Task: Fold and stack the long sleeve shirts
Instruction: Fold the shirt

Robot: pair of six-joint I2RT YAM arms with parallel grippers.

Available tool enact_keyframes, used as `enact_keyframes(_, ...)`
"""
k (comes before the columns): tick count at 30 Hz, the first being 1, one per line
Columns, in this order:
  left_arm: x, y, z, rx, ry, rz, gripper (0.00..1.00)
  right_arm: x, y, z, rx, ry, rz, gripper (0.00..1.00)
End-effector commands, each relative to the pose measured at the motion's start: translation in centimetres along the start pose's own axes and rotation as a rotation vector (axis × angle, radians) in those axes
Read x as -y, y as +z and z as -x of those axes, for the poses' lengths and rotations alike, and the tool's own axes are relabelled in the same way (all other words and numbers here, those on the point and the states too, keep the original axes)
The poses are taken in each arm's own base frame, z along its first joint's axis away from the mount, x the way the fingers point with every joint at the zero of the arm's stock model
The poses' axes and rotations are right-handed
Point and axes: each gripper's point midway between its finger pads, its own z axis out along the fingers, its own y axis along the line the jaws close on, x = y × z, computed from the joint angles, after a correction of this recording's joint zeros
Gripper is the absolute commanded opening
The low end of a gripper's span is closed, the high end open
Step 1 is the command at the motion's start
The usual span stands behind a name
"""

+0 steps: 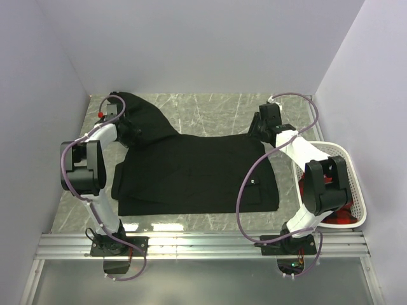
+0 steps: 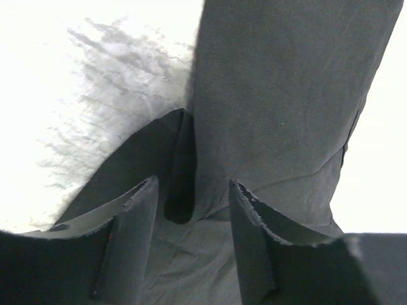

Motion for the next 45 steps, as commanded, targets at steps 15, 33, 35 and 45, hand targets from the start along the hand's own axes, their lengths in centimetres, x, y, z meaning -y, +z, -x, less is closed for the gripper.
enact_keyframes(15, 2.5, 0.5, 0.5, 0.014, 0.06, -0.06, 0.25, 2.1, 2.5, 2.0, 0.016, 0.041, -0.077, 0.53)
enact_keyframes(33, 4.8, -2.2, 3.1, 0.111, 0.299, -0.152, 0.15, 2.2, 8.4, 1.0, -0.2, -0.262, -0.022, 0.53)
enact_keyframes(35, 4.9, -2.2, 3.1, 0.112, 0.314, -0.159, 0.15, 2.2, 8.8, 1.0, -0.209, -0.305, -0.006, 0.53)
enact_keyframes(45, 5.1, -2.4, 3.1, 0.116, 0.335, -0.175, 0.11, 2.4, 10.6, 0.6, -0.279, -0.359, 0.047, 0.47)
